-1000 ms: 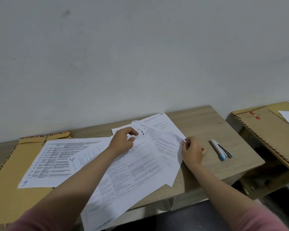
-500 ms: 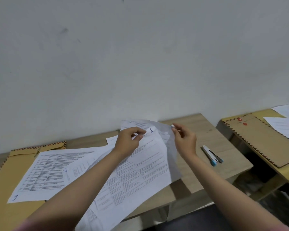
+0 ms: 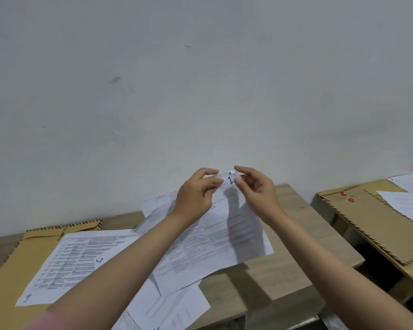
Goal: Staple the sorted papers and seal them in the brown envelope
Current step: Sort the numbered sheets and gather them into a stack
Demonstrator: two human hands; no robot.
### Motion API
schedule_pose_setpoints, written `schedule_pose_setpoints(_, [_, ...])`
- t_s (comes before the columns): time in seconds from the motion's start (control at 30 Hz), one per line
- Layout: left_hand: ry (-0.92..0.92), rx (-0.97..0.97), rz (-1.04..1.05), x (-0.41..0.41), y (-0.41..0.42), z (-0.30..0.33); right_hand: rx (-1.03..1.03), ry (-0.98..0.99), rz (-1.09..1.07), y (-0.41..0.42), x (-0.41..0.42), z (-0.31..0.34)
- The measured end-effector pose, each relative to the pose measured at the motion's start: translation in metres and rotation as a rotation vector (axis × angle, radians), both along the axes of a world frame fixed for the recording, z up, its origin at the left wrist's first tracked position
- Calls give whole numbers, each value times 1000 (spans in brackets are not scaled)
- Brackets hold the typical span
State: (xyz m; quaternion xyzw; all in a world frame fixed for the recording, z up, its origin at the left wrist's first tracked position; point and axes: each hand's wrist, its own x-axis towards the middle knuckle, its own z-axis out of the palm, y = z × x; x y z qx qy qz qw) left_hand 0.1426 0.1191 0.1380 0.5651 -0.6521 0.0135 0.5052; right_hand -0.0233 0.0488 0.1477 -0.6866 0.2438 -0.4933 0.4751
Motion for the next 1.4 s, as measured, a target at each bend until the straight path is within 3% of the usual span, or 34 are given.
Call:
schedule_pose_setpoints(0.37, [-193,-127,194,-10,9,13,-4,-88,-198,19,0,-1])
schedule_pose_setpoints(0.57, [82,-26,21,-14,17,17,15,-129,-239,24,2,-2])
schedule_pose_setpoints(0.97, [72,-13,-6,-23,33,20,-42,-63,-297,38,0,-4])
schedule_pose_setpoints(1.4, [317,106,-8,-32,53,24,-6,-36,-262,50,1,0])
